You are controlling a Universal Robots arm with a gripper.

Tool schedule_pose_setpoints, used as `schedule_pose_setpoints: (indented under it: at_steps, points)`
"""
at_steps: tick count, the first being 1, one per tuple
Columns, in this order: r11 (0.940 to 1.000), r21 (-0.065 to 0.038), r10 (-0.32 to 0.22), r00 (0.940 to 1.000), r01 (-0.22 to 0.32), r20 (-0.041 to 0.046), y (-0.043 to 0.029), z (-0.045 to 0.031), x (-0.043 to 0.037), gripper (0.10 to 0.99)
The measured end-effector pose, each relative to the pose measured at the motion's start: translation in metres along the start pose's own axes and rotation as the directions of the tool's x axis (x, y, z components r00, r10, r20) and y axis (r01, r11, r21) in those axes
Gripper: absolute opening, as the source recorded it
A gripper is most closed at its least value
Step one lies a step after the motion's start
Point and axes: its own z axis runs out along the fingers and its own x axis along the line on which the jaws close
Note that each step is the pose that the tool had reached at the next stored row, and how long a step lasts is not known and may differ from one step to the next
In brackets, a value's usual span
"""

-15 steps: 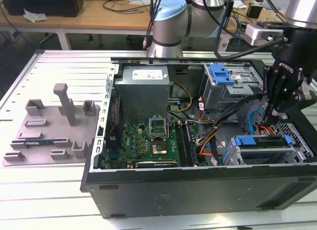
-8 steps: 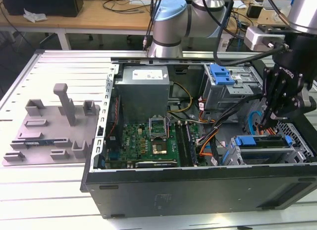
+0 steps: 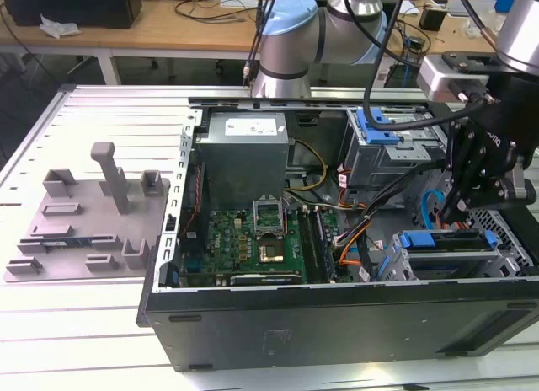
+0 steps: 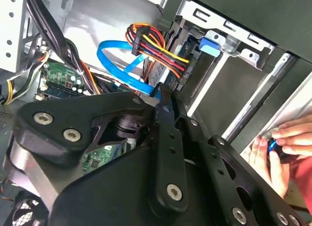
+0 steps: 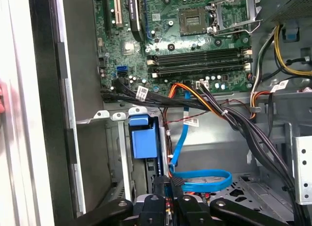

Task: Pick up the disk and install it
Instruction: 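Insert the second disk wire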

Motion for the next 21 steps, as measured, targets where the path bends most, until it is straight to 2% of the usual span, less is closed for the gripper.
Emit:
schedule_pose_setpoints:
  at_steps: [3,9,11,12,17,21]
  points:
    - [1.0,0.0,0.0,1.0,0.0,0.0082,-0.0001,0.0017,0.0012,0.161]
    - [1.0,0.001,-0.002,1.0,0.002,0.0088,-0.0001,0.0017,0.0014,0.161]
    - [0.9999,0.007,-0.011,0.9999,0.011,0.0095,0.0,0.0017,0.0016,0.161]
    - [0.9997,0.014,-0.022,0.9997,0.022,0.0102,0.0,0.0017,0.0015,0.161]
    - [0.9992,0.026,-0.032,0.9994,0.032,0.0113,0.0041,0.0018,0.002,0.161]
    - [0.9989,0.035,-0.032,0.9994,0.031,0.0129,0.0041,0.0019,0.0039,0.161]
